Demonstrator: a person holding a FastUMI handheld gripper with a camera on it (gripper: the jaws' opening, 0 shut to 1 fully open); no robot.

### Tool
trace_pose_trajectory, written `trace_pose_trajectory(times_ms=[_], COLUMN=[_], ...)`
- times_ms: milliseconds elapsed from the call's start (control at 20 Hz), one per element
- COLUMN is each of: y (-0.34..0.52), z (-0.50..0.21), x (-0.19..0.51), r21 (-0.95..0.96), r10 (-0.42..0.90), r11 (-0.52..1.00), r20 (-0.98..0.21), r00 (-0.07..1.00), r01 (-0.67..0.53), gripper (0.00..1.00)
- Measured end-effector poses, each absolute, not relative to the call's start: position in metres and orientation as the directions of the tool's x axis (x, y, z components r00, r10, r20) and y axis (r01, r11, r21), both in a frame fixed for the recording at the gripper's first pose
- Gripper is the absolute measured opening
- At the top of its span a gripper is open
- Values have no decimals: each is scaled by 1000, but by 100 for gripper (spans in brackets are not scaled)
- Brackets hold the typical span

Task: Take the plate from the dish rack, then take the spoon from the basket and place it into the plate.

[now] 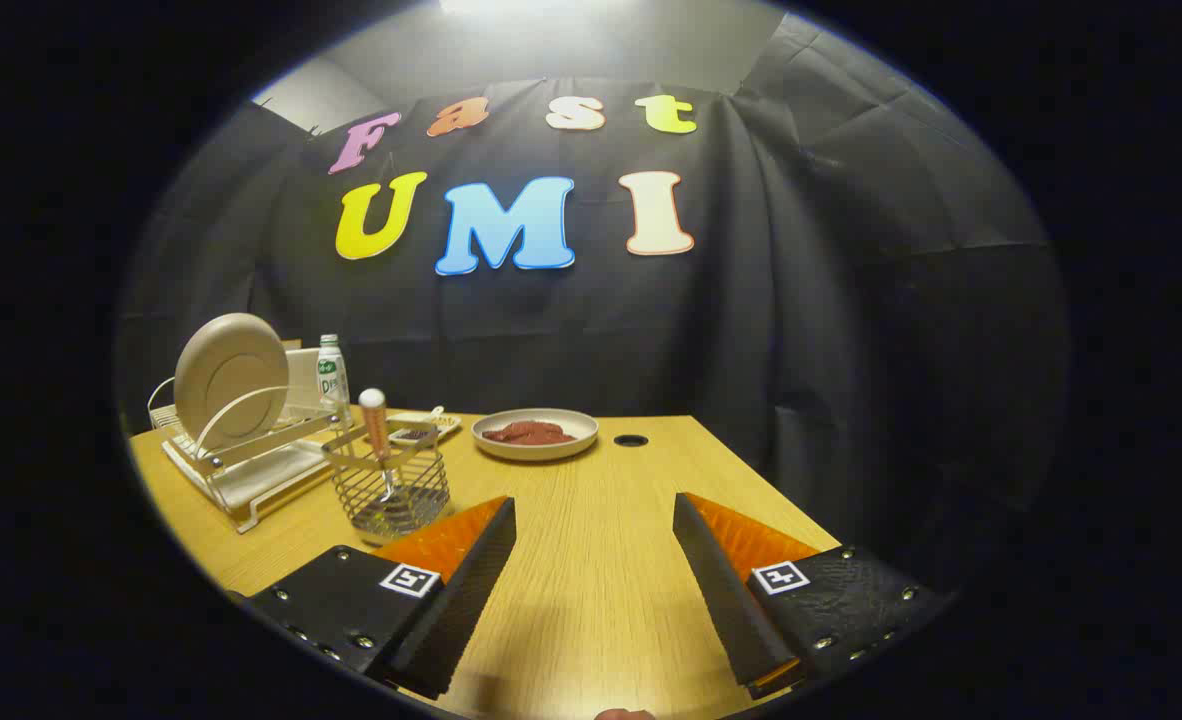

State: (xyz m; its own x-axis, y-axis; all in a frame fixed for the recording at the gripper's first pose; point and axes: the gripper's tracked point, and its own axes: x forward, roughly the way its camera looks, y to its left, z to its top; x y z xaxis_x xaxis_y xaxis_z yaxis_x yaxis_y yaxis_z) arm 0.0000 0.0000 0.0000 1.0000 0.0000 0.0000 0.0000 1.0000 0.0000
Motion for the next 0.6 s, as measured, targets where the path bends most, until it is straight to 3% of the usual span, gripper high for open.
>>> trace_pose_trajectory(times_ms=[250, 600], y=[0, 61], z=[59, 183], x=[38, -2], r21=[-15, -9], r10=[-1, 2], r11=[1000, 1000], r20=[30, 76], r00=[1000, 997], r01=[1, -1], gripper=[98, 98])
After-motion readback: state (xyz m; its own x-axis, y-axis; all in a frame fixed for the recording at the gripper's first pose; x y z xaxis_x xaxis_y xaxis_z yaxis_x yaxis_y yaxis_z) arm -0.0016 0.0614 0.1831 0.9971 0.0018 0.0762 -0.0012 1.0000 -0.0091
